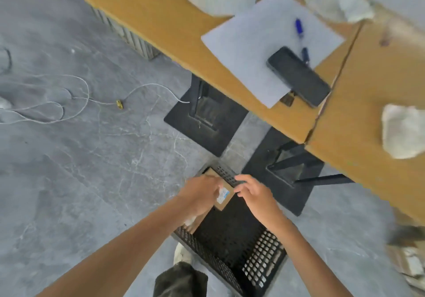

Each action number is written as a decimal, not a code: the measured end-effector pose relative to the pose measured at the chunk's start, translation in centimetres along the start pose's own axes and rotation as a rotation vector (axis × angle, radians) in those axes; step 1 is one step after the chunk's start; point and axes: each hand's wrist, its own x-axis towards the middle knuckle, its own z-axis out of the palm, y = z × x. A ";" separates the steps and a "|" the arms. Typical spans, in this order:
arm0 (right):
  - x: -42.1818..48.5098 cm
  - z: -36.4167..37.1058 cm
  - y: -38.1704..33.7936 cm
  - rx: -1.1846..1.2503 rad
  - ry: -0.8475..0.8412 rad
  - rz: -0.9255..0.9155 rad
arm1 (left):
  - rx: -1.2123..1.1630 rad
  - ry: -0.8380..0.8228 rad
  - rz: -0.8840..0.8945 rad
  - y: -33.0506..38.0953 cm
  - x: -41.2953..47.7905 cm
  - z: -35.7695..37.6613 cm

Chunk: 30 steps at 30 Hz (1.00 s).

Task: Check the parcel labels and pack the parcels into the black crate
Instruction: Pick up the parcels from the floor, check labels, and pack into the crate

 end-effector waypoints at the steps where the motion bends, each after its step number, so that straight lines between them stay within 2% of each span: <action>1: -1.4 -1.8 -2.5 0.001 0.023 -0.035 | 0.006 0.037 0.015 1.9 -0.6 -2.7; 8: -13.8 -14.3 -17.1 0.042 0.240 -0.282 | -0.022 0.316 0.056 15.6 -7.1 -21.8; 11: -19.8 -18.9 -20.2 0.134 0.391 -0.359 | -0.049 0.471 0.132 21.1 -10.0 -27.1; 13: -23.9 -21.3 -20.3 0.186 0.513 -0.385 | -0.060 0.516 0.216 25.1 -11.5 -29.0; 16: -29.1 -23.7 -18.5 0.201 0.652 -0.388 | -0.063 0.488 0.378 30.2 -12.2 -29.7; 21: -37.8 -26.7 -11.3 0.244 0.900 -0.301 | -0.020 0.423 0.621 39.6 -12.4 -27.3; 25: -43.6 -29.3 -4.9 0.324 1.056 -0.192 | 0.045 0.370 0.776 46.9 -13.0 -23.7; 30: -50.5 -33.1 3.8 0.347 1.197 -0.138 | 0.055 0.305 0.878 57.3 -14.1 -16.4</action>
